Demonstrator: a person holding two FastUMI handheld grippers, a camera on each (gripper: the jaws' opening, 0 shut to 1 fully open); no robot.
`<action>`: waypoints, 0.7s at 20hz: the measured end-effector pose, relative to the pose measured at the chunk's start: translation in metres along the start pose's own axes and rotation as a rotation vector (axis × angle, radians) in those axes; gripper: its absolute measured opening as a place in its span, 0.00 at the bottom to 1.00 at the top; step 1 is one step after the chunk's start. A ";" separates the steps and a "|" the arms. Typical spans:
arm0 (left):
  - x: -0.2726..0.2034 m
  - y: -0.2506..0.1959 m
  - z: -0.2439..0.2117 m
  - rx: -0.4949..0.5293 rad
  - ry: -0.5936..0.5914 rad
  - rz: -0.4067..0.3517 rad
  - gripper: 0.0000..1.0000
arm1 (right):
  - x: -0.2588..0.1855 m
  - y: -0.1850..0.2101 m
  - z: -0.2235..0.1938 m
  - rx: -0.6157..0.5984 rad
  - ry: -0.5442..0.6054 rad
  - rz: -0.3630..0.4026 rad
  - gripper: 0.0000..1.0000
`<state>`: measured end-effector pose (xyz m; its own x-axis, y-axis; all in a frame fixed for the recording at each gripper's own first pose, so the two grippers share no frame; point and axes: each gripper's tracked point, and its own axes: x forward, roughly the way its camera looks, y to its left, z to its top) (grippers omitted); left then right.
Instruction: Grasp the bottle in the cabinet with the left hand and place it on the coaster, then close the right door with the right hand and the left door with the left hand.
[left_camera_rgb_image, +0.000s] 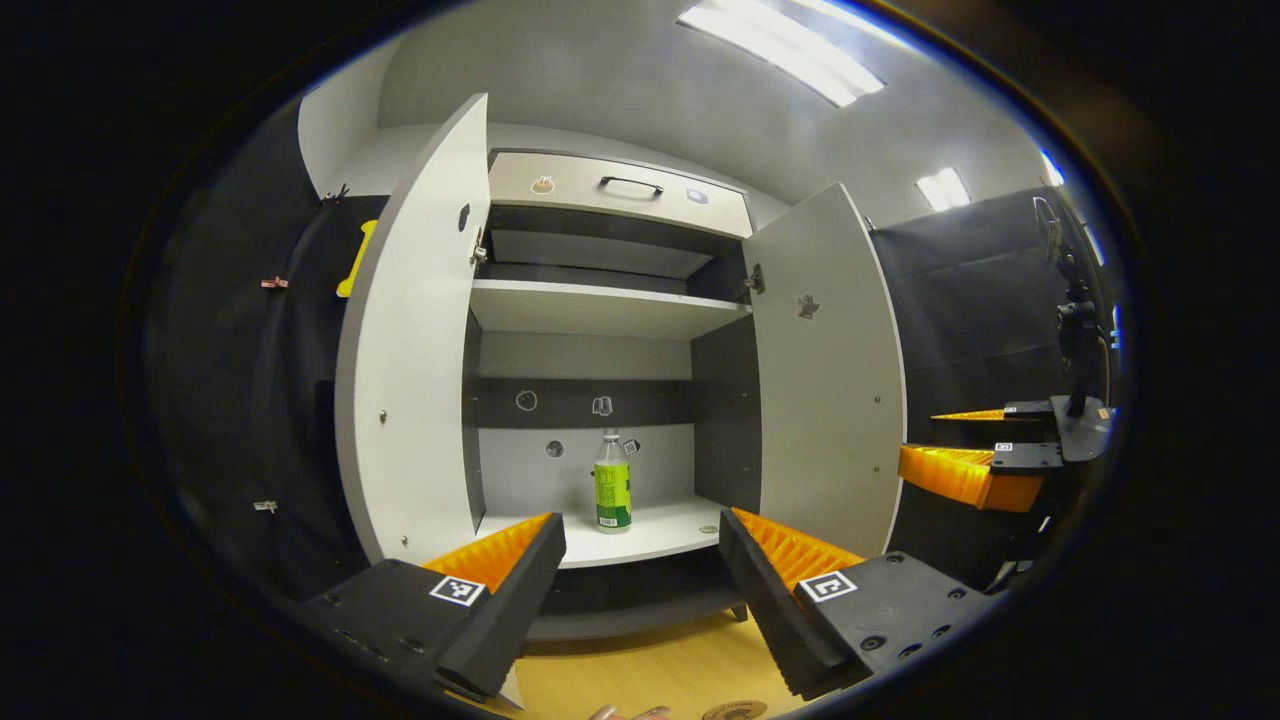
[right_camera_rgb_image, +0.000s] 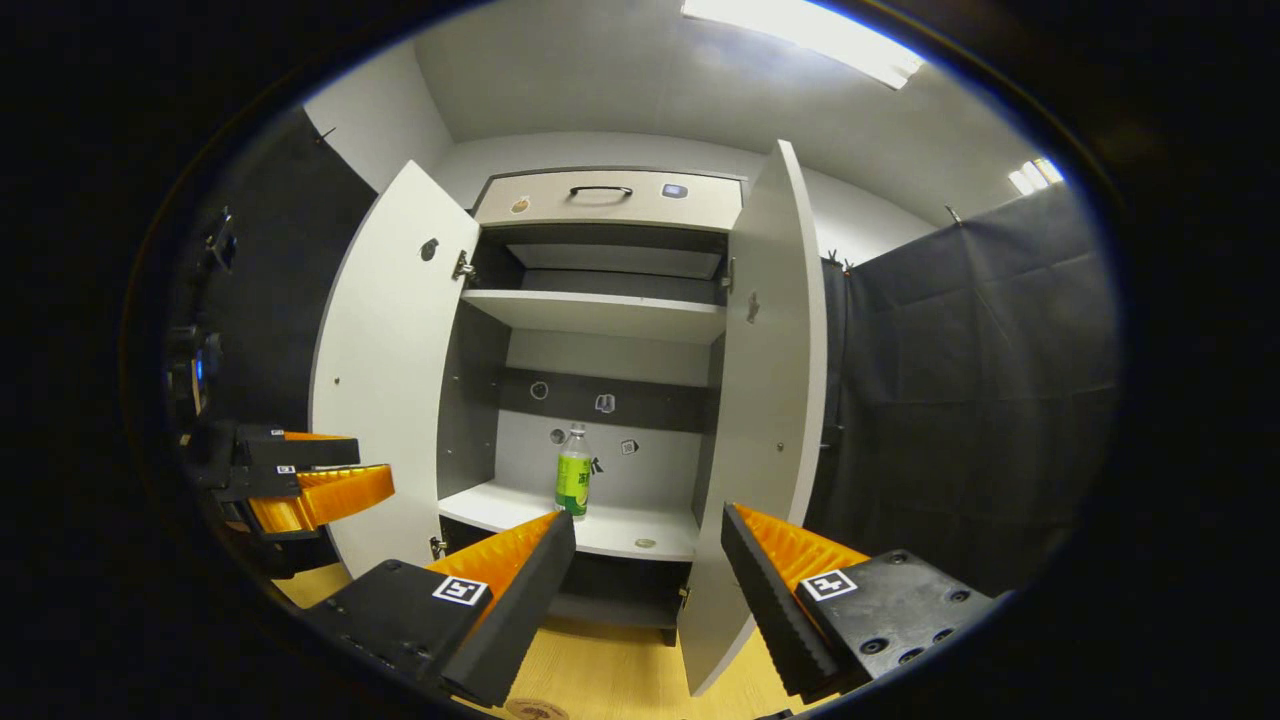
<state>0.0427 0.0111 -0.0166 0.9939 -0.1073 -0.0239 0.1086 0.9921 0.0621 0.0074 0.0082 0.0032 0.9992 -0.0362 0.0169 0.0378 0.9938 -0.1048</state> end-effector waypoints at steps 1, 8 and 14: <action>0.009 0.000 -0.002 0.005 0.006 0.007 0.98 | 0.006 0.004 -0.003 -0.010 0.003 0.022 0.97; 0.090 -0.006 -0.011 0.001 -0.001 0.000 0.98 | 0.053 0.001 -0.006 -0.002 -0.033 0.075 0.98; 0.168 0.016 -0.024 -0.025 -0.005 0.031 0.98 | 0.079 -0.003 -0.022 0.012 -0.009 0.116 0.97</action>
<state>0.2110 0.0101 -0.0440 0.9969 -0.0772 -0.0170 0.0778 0.9962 0.0379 0.0865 -0.0001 -0.0172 0.9967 0.0801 0.0145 -0.0784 0.9924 -0.0949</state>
